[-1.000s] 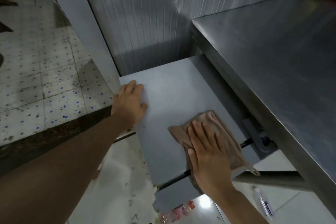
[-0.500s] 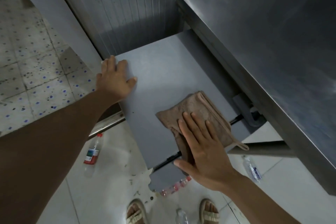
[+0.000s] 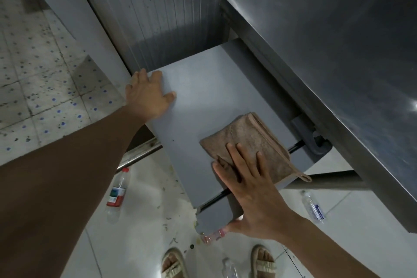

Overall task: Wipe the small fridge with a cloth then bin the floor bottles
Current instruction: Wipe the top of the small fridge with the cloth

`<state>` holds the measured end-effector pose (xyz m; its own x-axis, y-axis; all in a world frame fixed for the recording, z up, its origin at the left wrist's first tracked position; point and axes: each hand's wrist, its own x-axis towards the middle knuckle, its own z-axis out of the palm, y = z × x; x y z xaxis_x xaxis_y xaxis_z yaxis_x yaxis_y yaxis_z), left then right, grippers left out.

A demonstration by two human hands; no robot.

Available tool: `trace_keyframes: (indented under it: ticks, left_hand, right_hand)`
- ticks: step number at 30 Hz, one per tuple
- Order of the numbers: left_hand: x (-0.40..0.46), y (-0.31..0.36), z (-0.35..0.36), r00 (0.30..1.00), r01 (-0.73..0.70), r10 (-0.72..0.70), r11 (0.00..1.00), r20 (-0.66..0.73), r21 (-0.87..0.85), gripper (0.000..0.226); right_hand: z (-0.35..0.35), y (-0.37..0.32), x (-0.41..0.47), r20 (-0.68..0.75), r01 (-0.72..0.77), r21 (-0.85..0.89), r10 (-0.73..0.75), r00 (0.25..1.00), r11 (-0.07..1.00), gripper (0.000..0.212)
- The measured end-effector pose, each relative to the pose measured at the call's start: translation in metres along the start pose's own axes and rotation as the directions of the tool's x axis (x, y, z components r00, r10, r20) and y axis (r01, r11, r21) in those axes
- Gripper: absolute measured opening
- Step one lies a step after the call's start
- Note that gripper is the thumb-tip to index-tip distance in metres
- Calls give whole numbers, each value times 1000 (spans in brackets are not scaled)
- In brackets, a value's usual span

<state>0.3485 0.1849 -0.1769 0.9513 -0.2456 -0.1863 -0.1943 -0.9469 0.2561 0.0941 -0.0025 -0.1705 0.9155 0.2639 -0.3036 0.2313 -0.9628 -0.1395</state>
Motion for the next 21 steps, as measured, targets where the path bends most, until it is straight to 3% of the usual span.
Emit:
trace_keyframes:
  ticks: [7,15,21]
  left_hand:
    - [21,-13,-4,997,0,1,1000,80,-4,86]
    - [32,-14,-8,988,37,-46,997,148,62,101]
    - [34,-14,-13,982,21,-42,993,182,114,105]
  right_hand:
    - [14,-4,0,-69,-24,-60,20,997,998,136]
    - [25,-4,-4,-234,67,-19,-69,970,998,120]
    - [24,-6,-5,-249,84,-29,-88,964,996,110]
